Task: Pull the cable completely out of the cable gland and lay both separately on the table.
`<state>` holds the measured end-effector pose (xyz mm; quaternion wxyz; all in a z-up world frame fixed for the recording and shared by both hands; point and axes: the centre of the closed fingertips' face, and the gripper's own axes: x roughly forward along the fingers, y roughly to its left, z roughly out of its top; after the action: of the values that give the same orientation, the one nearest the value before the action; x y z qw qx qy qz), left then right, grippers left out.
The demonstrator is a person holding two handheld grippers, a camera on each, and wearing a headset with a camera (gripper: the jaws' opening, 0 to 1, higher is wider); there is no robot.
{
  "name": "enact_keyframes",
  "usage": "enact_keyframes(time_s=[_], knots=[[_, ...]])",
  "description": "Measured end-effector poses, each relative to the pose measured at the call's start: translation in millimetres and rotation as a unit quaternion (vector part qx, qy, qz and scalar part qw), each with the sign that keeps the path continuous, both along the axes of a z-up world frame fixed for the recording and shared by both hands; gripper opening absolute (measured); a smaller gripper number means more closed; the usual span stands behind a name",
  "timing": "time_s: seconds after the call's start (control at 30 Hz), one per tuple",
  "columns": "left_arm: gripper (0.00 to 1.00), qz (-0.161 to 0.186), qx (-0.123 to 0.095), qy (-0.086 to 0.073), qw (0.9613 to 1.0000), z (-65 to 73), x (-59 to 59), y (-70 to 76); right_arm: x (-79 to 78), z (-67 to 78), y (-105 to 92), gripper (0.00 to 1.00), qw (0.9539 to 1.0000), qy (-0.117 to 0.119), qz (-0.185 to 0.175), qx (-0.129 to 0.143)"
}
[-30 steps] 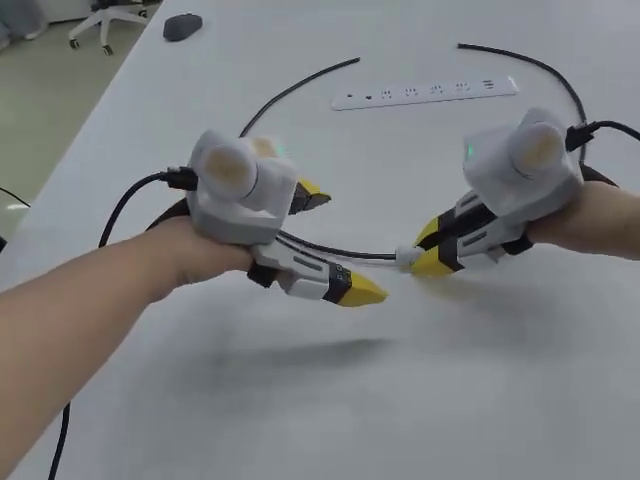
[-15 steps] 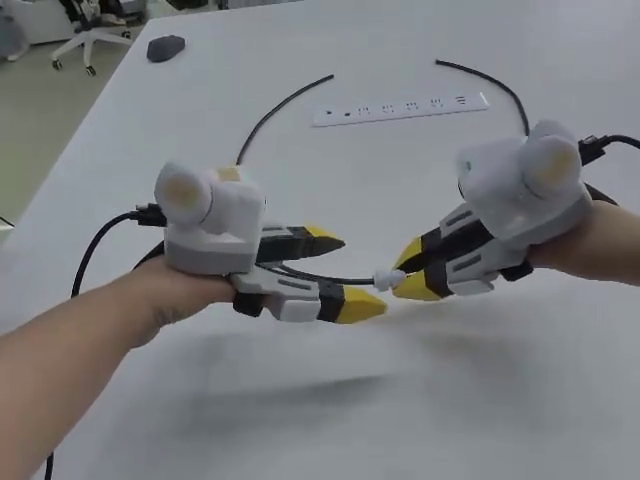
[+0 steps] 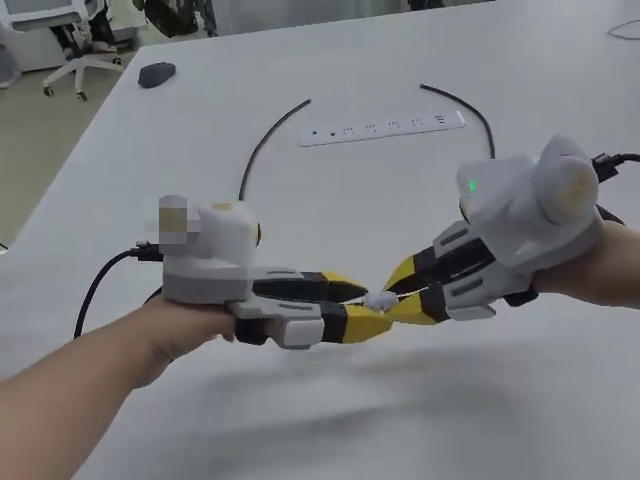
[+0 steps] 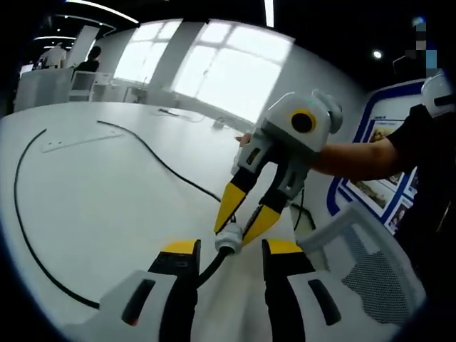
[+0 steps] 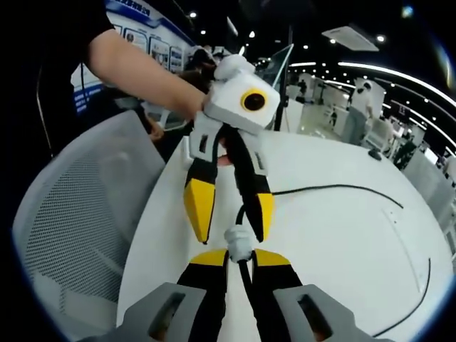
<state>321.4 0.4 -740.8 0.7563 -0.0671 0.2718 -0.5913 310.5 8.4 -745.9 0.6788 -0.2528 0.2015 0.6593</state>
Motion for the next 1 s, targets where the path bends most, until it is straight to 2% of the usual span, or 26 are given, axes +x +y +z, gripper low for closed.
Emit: enact_keyframes(time_s=[0.2,0.37,0.47,0.63,0.8,0.9,0.93,0.97,1.0], knots=[[0.28,-0.002,-0.011,0.012,0.9999,5.3,-5.2,-0.4,-7.6,10.7,0.8,0.07,0.9999,-0.008,0.009,0.004],[0.17,-0.007,-0.010,0.012,0.9999,6.6,-10.6,-0.8,-10.9,12.0,1.6,0.07,0.9998,-0.012,0.012,0.005],[0.16,-0.008,-0.013,0.019,0.9997,7.7,-14.1,-1.0,-13.0,12.4,1.7,0.07,0.9998,-0.011,0.013,0.006],[0.16,-0.010,-0.014,0.010,0.9998,10.9,-16.0,-1.5,-15.4,13.9,0.7,0.07,0.9998,-0.011,0.014,0.006],[0.16,-0.011,-0.015,0.009,0.9998,11.9,-16.8,-3.4,-17.0,15.3,-0.3,0.07,0.9998,-0.012,0.015,0.004],[0.16,-0.016,-0.013,0.006,0.9998,11.9,-19.2,-4.5,-18.7,14.4,-1.3,0.07,0.9999,-0.005,0.015,0.003],[0.16,-0.017,-0.012,-0.001,0.9998,11.8,-19.6,-4.7,-18.7,14.3,-1.5,0.07,0.9999,-0.004,0.014,0.004],[0.16,-0.021,-0.010,-0.015,0.9996,12.4,-20.2,-5.3,-18.7,14.2,-1.9,0.07,0.9999,-0.002,0.013,0.005],[0.16,-0.023,-0.009,-0.017,0.9995,12.8,-21.5,-5.4,-19.1,14.2,-2.0,0.07,0.9999,0.001,0.012,0.005]])
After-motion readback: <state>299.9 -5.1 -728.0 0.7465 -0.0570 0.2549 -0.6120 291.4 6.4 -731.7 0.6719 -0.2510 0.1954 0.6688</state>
